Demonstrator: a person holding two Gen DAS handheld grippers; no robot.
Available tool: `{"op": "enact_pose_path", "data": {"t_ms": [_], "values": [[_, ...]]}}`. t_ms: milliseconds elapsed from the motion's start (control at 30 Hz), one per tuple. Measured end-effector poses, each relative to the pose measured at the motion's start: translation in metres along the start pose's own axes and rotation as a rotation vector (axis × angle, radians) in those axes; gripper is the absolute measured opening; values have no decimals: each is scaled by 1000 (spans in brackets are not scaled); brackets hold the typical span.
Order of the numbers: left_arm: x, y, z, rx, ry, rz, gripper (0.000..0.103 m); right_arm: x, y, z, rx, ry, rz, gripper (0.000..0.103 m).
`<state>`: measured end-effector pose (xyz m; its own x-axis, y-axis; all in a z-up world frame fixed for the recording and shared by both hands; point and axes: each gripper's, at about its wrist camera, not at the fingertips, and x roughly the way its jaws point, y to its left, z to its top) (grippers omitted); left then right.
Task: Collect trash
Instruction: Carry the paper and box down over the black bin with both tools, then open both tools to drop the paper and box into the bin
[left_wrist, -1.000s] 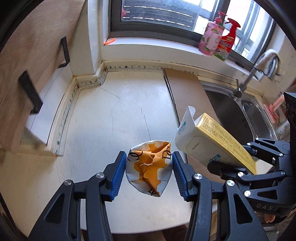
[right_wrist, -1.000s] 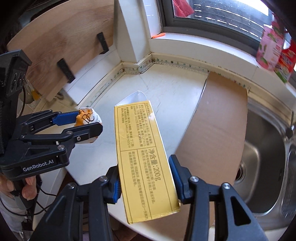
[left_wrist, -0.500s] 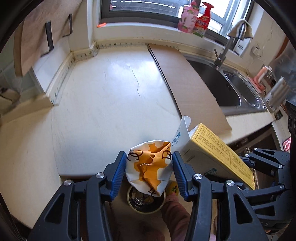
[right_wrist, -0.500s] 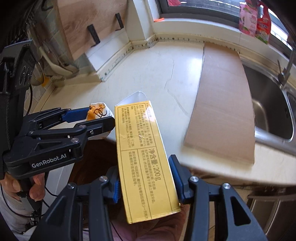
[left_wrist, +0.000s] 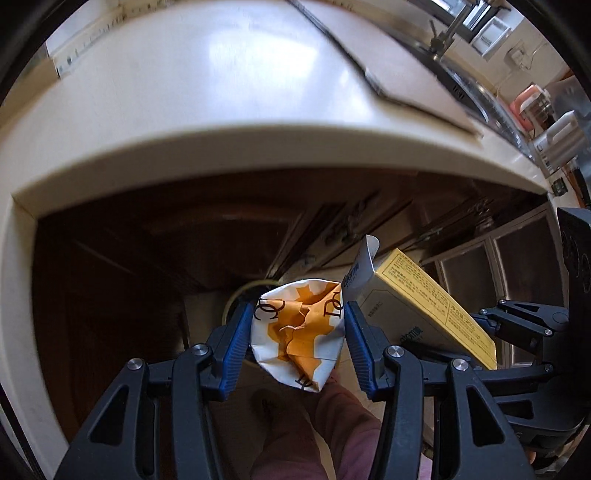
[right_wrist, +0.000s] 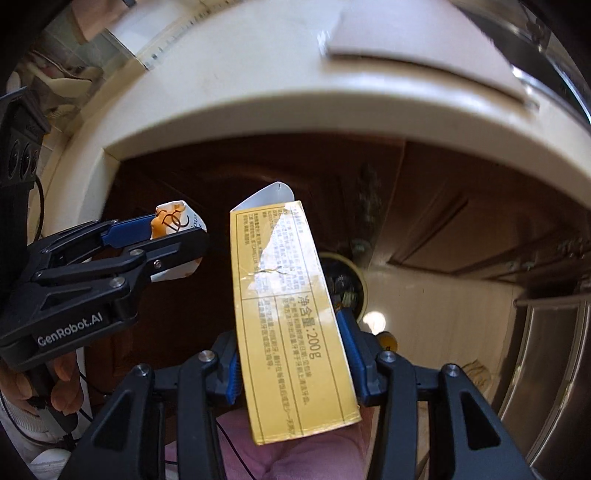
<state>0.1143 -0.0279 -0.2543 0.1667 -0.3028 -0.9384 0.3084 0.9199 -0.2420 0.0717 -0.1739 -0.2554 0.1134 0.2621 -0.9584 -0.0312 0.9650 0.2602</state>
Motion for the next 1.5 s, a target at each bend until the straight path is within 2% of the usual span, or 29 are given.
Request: {"op": "enact_pose_path", "data": {"t_ms": [200,600,833,900,1000,1033,1067,1267,1500], "values": [[61,16,-25,-42,59,-2,49,63,-11,-6,25,70,-18,46],[184,77,-52,-204,113,-17,49,198,-27,-2,14,164,-88,46],[238,101,-61,-266,166,-1,49,248,-44,6,14,201,-105,46],[244,105,-62,-273,172,-1,53,258,-48,9,26,208,-93,46],[251,103,-61,-282,176,17,72,266,-53,11,40,211,-94,52],[253,103,-61,-282,181,22,84,266,-54,10,41,205,-94,56],[255,105,-61,-281,183,29,89,266,-55,9,40,200,-96,58],[258,104,-59,-267,184,74,98,261,-58,5,35,203,-92,59],[261,102,-61,-243,158,109,101,267,-65,4,39,185,-87,59]]}}
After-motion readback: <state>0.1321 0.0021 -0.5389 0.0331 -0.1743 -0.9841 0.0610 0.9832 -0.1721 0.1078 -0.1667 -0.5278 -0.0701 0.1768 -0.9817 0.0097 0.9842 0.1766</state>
